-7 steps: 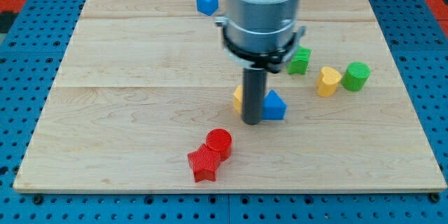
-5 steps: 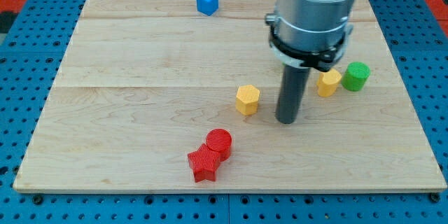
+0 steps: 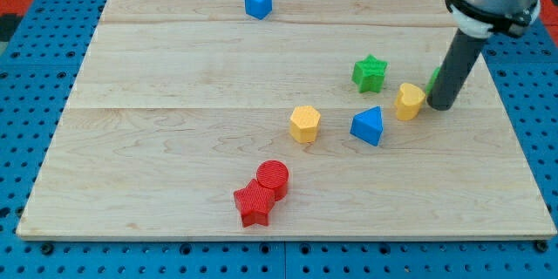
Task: Move the green circle to the right side of green star
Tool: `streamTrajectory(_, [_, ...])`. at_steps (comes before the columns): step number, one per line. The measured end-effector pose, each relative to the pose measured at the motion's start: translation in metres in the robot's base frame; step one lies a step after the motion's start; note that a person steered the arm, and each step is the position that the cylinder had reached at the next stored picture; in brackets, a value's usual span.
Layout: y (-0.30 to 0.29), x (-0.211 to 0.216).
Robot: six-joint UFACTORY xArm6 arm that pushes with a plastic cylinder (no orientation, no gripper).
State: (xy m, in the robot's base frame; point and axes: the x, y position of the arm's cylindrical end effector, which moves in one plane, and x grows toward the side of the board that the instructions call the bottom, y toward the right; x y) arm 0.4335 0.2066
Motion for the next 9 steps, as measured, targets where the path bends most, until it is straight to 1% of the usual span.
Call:
streamTrajectory(1, [0.003, 0.000])
streamTrajectory(2, [0.073, -0.002])
streamTrajectory(3, [0.059, -0.002])
streamTrajectory(4, [0.007, -0.013])
streamTrajectory(5, [0.051, -0.031])
streamTrajectory(6, [0.075, -0.035])
streamTrajectory(7, [0.040, -0.057])
streamTrajectory(8, [0.023, -0.077])
streamTrajectory(9, [0.018, -0.089])
